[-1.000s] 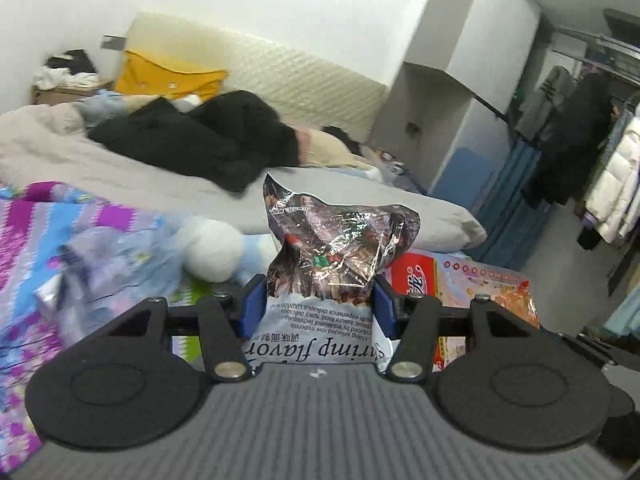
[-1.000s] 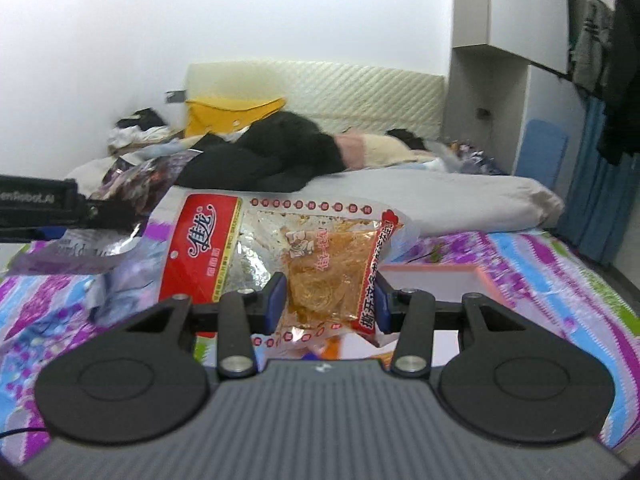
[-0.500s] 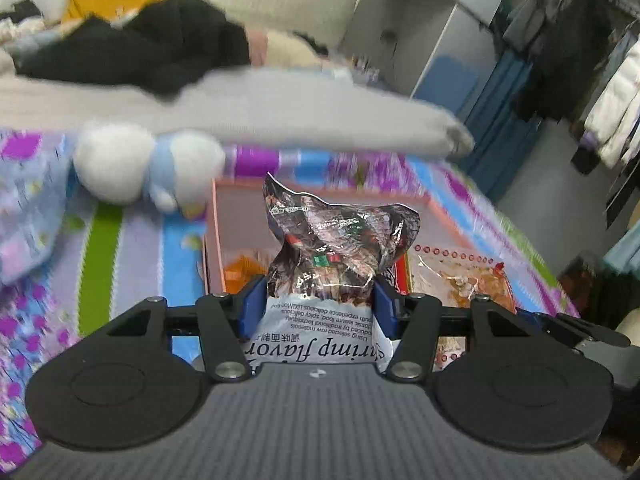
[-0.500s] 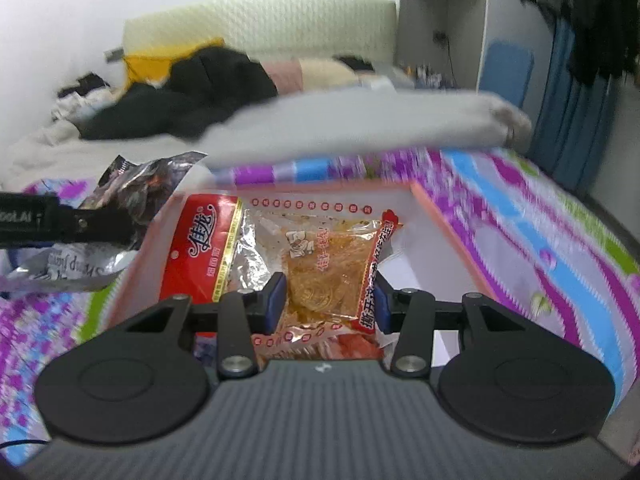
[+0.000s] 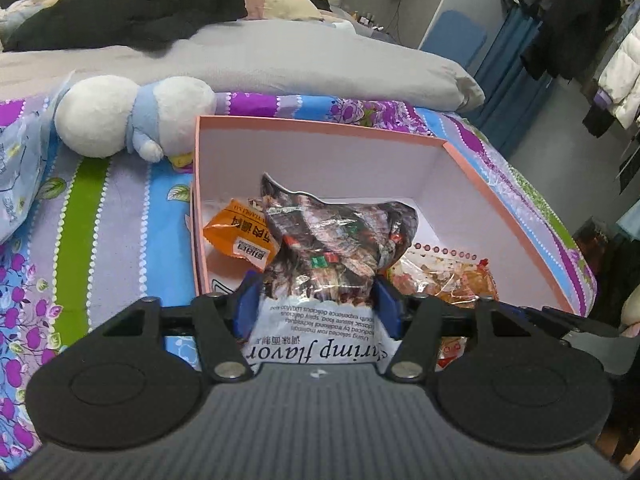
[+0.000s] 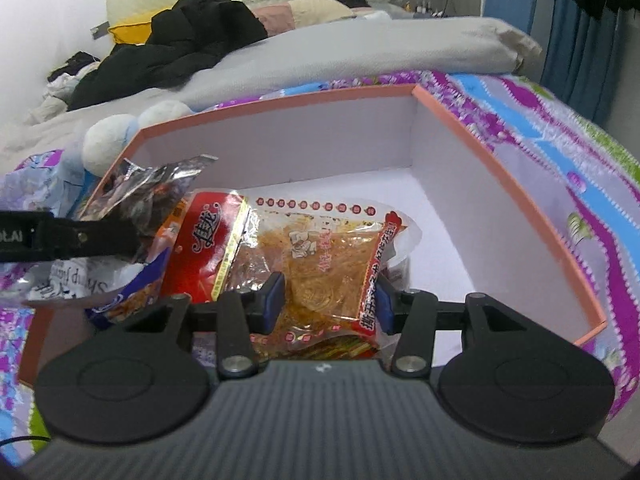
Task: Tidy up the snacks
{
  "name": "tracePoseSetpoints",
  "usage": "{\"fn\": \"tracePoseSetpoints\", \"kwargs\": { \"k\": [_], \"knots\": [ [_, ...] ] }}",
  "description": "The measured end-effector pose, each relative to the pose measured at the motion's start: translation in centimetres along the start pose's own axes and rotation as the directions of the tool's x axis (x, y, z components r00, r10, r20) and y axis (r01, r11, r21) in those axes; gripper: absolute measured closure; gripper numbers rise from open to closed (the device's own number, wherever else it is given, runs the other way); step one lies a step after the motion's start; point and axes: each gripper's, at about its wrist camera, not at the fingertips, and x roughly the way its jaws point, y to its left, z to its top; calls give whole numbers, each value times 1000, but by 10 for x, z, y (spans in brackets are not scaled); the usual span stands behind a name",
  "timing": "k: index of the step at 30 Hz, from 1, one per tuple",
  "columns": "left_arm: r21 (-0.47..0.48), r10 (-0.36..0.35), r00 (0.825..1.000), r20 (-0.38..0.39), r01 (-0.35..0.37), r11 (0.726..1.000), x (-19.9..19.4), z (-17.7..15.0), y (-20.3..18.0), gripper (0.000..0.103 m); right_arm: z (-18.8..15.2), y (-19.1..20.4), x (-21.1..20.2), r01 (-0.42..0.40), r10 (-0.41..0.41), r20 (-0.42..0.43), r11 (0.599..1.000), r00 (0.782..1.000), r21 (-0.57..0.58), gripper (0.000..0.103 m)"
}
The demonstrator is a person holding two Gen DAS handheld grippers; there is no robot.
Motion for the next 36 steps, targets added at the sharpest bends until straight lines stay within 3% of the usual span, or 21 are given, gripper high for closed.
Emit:
{"fn": "tracePoseSetpoints", "kwargs": {
  "k": [2,5,13,23,29,36],
  "knots": [
    [5,12,1000,1,-12,1000,-3,1,-1,22,0,0,-2,15,-15,-3,1000,1000,4,47],
    [11,16,1000,13,-16,1000,-13,3,-3,16,-1,0,-10,20,-20,8,1000,1000,8,40],
    [51,-23,994,104,18,999,-72,17,-14,16,17,5,-57,47,-47,101,999,994,5,40],
    [125,-49,969,244,19,992,-171,32,-32,15,35,21,-147,48,-50,258,999,965,16,40],
    [183,-50,948,313,-8,983,-229,21,-43,3,28,34,-196,31,-39,327,999,944,31,40],
    [211,-49,943,330,-23,977,-270,-10,-38,0,6,47,-227,45,-59,355,998,933,46,40]
  ]
}}
